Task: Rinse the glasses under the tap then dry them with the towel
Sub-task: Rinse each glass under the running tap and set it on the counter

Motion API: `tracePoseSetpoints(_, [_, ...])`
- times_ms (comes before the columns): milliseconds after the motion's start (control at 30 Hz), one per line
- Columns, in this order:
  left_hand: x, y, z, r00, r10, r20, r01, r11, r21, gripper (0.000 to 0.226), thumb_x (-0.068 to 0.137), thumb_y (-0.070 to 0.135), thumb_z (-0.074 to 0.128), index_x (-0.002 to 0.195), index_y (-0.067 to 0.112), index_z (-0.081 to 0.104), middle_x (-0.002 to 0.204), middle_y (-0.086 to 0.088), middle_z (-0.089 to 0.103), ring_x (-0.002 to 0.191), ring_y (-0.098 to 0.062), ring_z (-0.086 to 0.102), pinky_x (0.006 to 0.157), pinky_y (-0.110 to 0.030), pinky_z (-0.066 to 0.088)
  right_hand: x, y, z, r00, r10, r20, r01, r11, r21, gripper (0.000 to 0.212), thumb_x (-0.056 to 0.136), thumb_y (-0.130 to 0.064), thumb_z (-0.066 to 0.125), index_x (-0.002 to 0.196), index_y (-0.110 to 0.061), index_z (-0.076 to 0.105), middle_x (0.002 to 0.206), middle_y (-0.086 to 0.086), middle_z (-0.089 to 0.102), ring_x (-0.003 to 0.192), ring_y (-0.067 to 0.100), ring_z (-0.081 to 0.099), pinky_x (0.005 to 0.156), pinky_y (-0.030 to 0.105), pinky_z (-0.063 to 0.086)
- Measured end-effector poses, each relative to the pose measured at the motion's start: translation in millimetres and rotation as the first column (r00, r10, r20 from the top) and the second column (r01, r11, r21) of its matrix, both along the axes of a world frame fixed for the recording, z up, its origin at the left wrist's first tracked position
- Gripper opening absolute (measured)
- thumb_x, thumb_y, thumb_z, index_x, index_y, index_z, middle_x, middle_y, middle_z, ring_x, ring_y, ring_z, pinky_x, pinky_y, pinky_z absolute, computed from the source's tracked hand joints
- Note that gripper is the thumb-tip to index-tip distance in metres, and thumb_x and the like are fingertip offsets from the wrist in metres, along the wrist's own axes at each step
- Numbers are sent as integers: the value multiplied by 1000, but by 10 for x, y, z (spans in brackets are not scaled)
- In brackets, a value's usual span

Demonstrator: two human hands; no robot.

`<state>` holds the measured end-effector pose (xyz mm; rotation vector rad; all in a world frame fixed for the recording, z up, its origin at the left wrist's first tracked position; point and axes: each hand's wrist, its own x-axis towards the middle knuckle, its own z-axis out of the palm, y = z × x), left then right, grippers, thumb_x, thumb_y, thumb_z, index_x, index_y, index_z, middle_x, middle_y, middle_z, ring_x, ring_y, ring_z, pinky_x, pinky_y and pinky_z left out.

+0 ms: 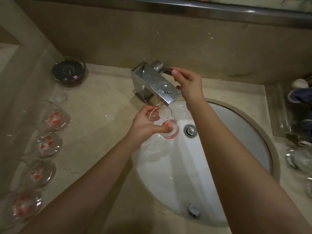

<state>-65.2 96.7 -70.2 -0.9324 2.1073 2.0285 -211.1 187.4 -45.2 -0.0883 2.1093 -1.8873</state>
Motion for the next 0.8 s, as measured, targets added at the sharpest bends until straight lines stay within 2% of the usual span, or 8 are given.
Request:
tracePoseSetpoints(133, [-24, 72, -25, 1000, 28, 11, -29, 999, 40, 94, 28, 29, 90, 116, 19, 59, 113, 1, 64, 104, -10, 67, 86, -31, 57, -48, -6, -11, 1000, 6, 1, -6, 1000, 0, 25, 92, -15, 64, 115, -9, 70, 82, -14, 63, 68, -8, 54, 68, 17, 46])
tracePoseSetpoints(233, [-43, 96, -31, 999, 49, 14, -50, 996, 68, 89, 34, 21, 89, 117, 19, 59, 116, -1, 63, 106, -12, 66, 87, -30, 56, -81, -4, -16, 1000, 14, -6, -14, 1000, -2, 25, 92, -15, 64, 115, -8, 70, 84, -14, 64, 72, -10, 55, 84, 25, 49])
tracePoseSetpoints(300, [-53, 112, -34, 997, 73, 5, -73, 992, 101, 85, 39, 18, 87, 119, 17, 58, 118, -3, 63, 107, -13, 66, 85, -28, 55, -97, 2, -23, 1000, 27, -12, -27, 1000, -8, 25, 92, -15, 64, 115, -7, 70, 85, -14, 64, 72, -11, 55, 89, 27, 48])
tracePoseSetpoints(433, [-97, 125, -69, 993, 115, -18, -111, 981, 157, 79, 41, 13, 87, 115, 17, 58, 119, -5, 63, 108, -16, 66, 79, -25, 54, -140, 9, -38, 999, 41, -21, -42, 999, -29, 26, 93, -13, 63, 116, -4, 69, 83, -14, 64, 65, -18, 55, 80, 18, 47])
tracePoseSetpoints(500, [-114, 125, -88, 991, 135, -21, -129, 976, 176, 76, 42, 12, 87, 112, 19, 58, 120, -5, 63, 108, -15, 66, 83, -27, 55, -157, 18, -41, 999, 45, -28, -46, 998, -33, 27, 93, -13, 62, 117, -3, 68, 83, -14, 63, 65, -19, 55, 77, 13, 46])
tracePoseSetpoints(567, [-115, 129, -115, 988, 152, -17, -146, 969, 199, 83, 40, 13, 89, 116, 16, 57, 122, -6, 64, 107, -14, 67, 84, -28, 55, -148, 19, -51, 998, 54, -16, -54, 998, -41, 27, 93, -13, 62, 118, -3, 68, 83, -14, 63, 65, -19, 55, 77, 14, 45])
tracePoseSetpoints(700, [-123, 126, -128, 980, 197, -36, -181, 950, 252, 100, 29, 23, 90, 122, 8, 56, 123, -11, 64, 109, -22, 67, 89, -36, 55, -132, 53, -23, 998, 49, 43, -47, 998, -45, 25, 93, -19, 63, 115, -8, 69, 88, -12, 65, 76, -6, 57, 69, 19, 47])
tracePoseSetpoints(800, [-139, 131, -106, 972, 231, -41, -206, 924, 323, 98, 32, 13, 89, 123, 6, 53, 127, -14, 60, 113, -29, 64, 91, -38, 54, -20, 189, -68, 992, 36, 121, -25, 996, -90, 15, 94, -23, 62, 105, -13, 67, 95, -3, 65, 79, 3, 59, 60, 14, 49])
